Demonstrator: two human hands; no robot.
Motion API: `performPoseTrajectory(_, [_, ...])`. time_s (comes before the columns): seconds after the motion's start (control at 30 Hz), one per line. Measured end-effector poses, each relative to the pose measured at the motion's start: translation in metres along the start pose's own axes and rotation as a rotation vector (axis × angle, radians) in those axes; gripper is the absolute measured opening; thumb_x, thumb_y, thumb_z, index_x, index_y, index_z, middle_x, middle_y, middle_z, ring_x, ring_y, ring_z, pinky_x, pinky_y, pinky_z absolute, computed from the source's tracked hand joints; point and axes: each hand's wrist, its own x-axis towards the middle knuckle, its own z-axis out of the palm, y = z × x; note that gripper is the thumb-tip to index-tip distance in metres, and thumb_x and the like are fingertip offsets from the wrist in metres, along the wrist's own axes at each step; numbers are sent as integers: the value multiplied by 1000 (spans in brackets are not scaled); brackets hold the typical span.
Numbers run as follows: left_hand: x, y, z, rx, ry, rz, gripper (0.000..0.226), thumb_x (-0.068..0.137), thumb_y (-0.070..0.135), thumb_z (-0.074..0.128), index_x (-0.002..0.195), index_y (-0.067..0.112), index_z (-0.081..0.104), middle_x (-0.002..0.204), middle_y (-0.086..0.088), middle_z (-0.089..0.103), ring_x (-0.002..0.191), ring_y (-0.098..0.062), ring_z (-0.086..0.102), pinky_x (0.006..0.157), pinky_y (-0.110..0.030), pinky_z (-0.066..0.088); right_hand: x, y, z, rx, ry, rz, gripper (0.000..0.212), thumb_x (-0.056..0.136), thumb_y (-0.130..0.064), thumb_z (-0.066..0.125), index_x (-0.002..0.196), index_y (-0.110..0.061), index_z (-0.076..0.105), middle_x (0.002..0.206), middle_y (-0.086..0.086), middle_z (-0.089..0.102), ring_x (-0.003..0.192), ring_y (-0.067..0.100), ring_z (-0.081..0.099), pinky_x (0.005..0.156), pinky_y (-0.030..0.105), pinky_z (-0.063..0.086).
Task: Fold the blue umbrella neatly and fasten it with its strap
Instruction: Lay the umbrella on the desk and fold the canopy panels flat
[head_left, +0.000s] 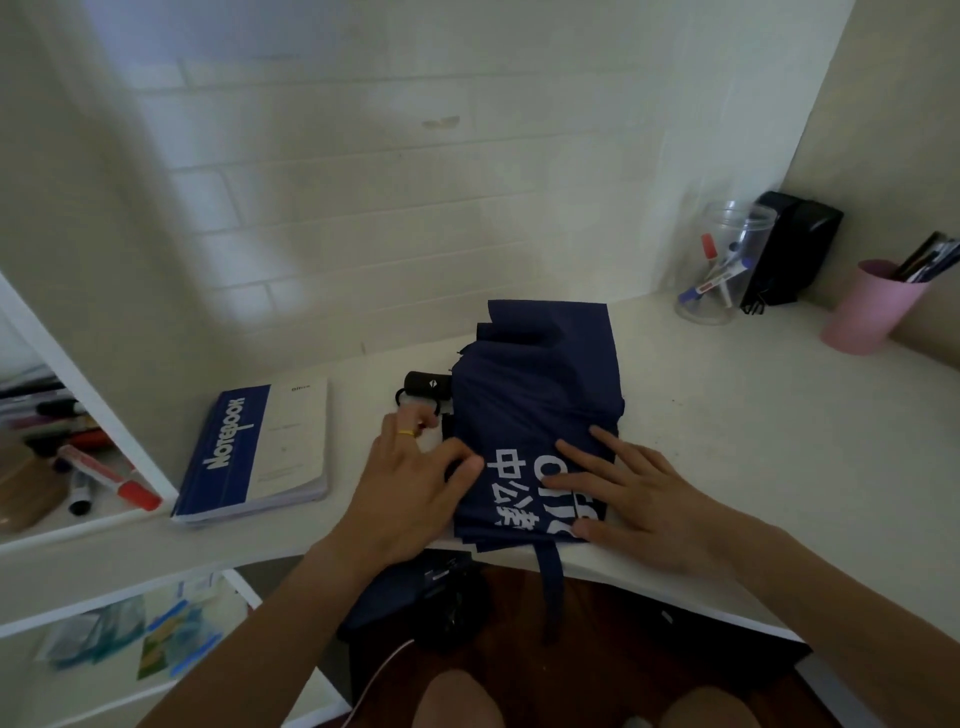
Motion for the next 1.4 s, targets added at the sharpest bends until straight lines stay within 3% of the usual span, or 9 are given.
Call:
performPoseTrajectory(0.13, [-1, 19, -7, 123, -159, 395, 56, 103, 52, 41, 156, 35, 32, 170, 0, 11, 157, -17, 5, 128, -40, 12, 2, 1, -3, -11, 11, -27, 54, 95, -75, 19, 147, -65, 7, 163, -30, -10, 151, 8, -24, 124, 38, 0])
performPoseTrajectory(0.3, [-22, 12, 6, 153, -360, 293, 55, 105, 59, 18, 156, 52, -3, 169, 13, -10, 156, -8, -7, 128, -40, 8, 1, -2, -14, 65, 28, -43, 55, 91, -77, 33, 144, -62, 26, 162, -31, 10, 152, 5, -7, 124, 37, 5])
performPoseTrajectory(0.4, [-29, 18, 7, 152, -380, 282, 50, 107, 55, 15, 150, 62, -11, 166, 15, -22, 153, -7, -21, 126, -47, -9, 15, -5, -37, 345, 424, 36, 35, 84, -58, 65, 115, -43, 68, 128, -20, 62, 124, 2, 51, 109, 38, 43])
performPoseTrajectory(0.47, [-30, 21, 5, 138, -367, 291, 49, 108, 53, 15, 148, 64, -11, 166, 15, -23, 152, -9, -22, 124, -47, -12, 34, 1, -68, 480, 830, 233, 20, 83, -38, 75, 101, -31, 72, 104, -11, 68, 94, 5, 63, 89, 39, 55])
performPoseTrajectory(0.53, [-29, 21, 3, 122, -352, 299, 48, 108, 53, 15, 149, 64, -9, 167, 14, -20, 153, -10, -21, 123, -50, -13, 58, 9, -106, 482, 953, 367, 30, 83, -40, 75, 110, -29, 67, 111, -6, 64, 96, 12, 62, 87, 42, 56])
performPoseTrajectory(0.67, [-30, 14, 14, 197, -250, 359, 50, 109, 51, 21, 153, 58, 0, 170, 8, -5, 156, -16, -1, 123, -54, 12, 111, 17, -157, 382, 576, 327, 63, 86, -54, 68, 138, -24, 53, 135, -4, 59, 124, 21, 54, 103, 41, 46])
performPoseTrajectory(0.8, [-30, 7, 24, 222, -170, 393, 52, 108, 50, 28, 157, 50, 9, 169, 0, 15, 153, -19, 22, 114, -46, 40, 145, 12, -165, 333, 279, 306, 63, 82, -49, 77, 132, -16, 59, 122, 3, 68, 110, 20, 61, 93, 31, 49])
performPoseTrajectory(1.07, [-34, 12, 18, 102, -210, 338, 48, 109, 51, 18, 151, 62, -1, 169, 9, -7, 156, -13, -8, 126, -45, 0, 119, -7, -169, 395, 659, 169, 12, 89, -32, 73, 94, -22, 77, 87, -10, 71, 83, 7, 65, 77, 23, 51])
performPoseTrajectory(1.4, [-40, 12, 20, 135, -161, 321, 47, 108, 50, 17, 153, 59, 9, 171, -2, 9, 157, -23, 11, 127, -42, 12, 25, -82, -102, 55, 824, -147, 10, 86, -34, 73, 91, -26, 76, 90, -13, 68, 82, 5, 61, 73, 19, 50])
